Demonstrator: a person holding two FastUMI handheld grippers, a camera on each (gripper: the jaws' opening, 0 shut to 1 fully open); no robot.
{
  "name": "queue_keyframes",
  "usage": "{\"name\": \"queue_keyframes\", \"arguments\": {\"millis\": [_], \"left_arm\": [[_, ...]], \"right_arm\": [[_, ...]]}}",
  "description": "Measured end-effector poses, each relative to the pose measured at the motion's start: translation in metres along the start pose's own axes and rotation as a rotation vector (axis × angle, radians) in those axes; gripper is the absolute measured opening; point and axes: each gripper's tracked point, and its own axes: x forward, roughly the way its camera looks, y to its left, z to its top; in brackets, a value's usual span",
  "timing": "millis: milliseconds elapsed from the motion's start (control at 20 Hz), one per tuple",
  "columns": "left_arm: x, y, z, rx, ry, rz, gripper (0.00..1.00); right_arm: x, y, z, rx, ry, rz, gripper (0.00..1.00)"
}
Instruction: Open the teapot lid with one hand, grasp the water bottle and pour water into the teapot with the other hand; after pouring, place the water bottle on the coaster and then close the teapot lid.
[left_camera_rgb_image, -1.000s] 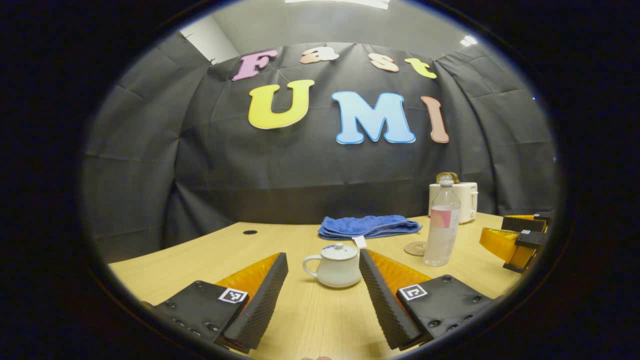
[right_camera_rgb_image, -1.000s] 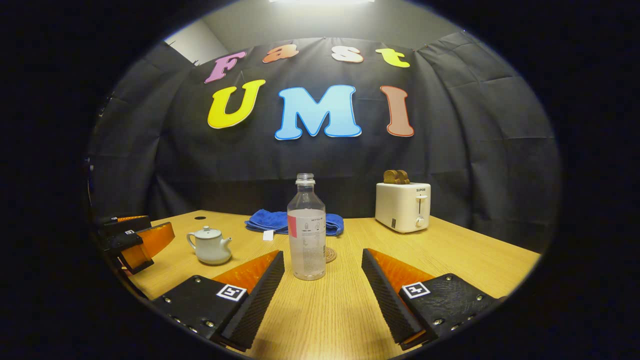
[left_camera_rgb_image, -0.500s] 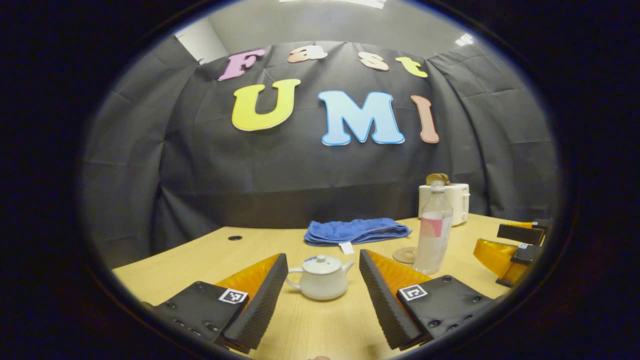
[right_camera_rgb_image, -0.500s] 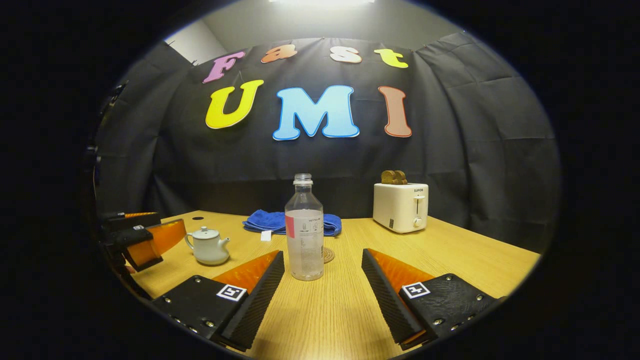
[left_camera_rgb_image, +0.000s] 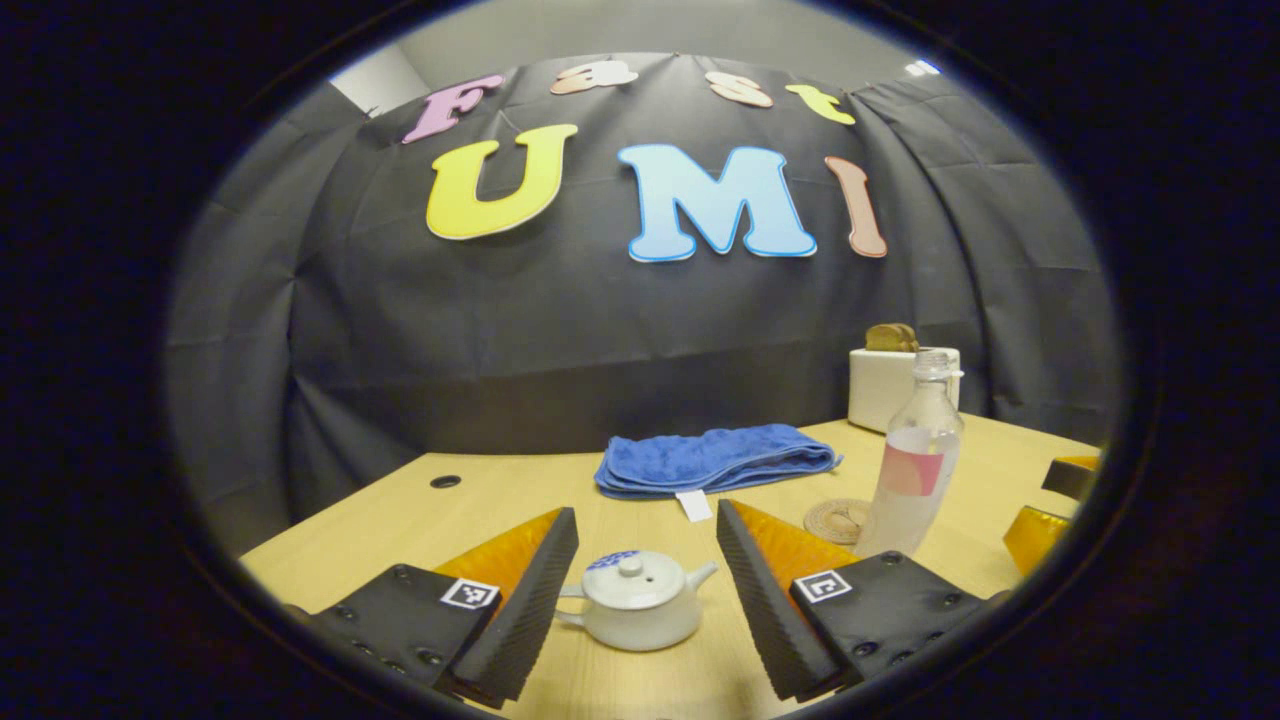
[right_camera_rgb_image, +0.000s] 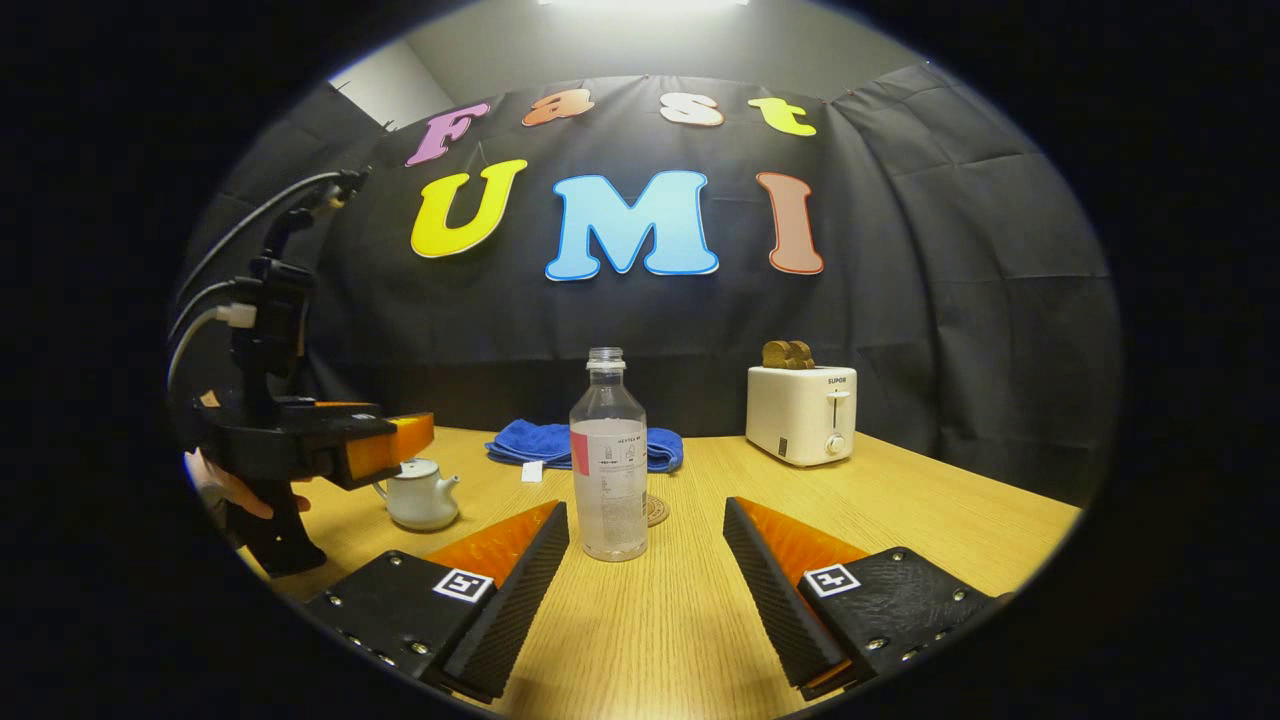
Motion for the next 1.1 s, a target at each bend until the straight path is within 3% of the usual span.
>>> {"name": "queue_keyframes", "arguments": {"millis": [350,450,800,850,900,950,1000,1100], "left_arm": [[0.026,0.009,-0.025,0.003,0.089,0.027,0.91],[0.029,0.01,-0.032,0.011,0.11,0.028,0.84],[0.035,0.009,-0.035,0.031,0.121,0.035,0.74],[0.036,0.008,-0.031,0.036,0.112,0.038,0.7],[0.037,0.009,-0.028,0.038,0.102,0.05,0.52],[0.038,0.013,-0.029,0.04,0.097,0.068,0.41],[0.038,0.013,-0.028,0.039,0.096,0.071,0.2],[0.037,0.012,-0.027,0.042,0.095,0.069,0.21]], "right_arm": [[-0.001,0.0,0.0,0.0,0.0,0.001,0.97],[-0.001,0.0,0.0,0.0,0.0,0.0,0.97],[0.0,0.0,0.0,0.0,0.0,0.0,0.97],[-0.001,0.0,0.0,0.0,0.0,0.0,0.97],[-0.001,0.0,0.0,0.0,0.0,0.0,0.97],[0.0,-0.001,0.0,0.0,0.0,0.0,0.97],[-0.001,-0.001,0.0,-0.001,0.0,0.0,0.97],[0.0,-0.001,0.0,-0.001,0.0,0.0,0.97]]}}
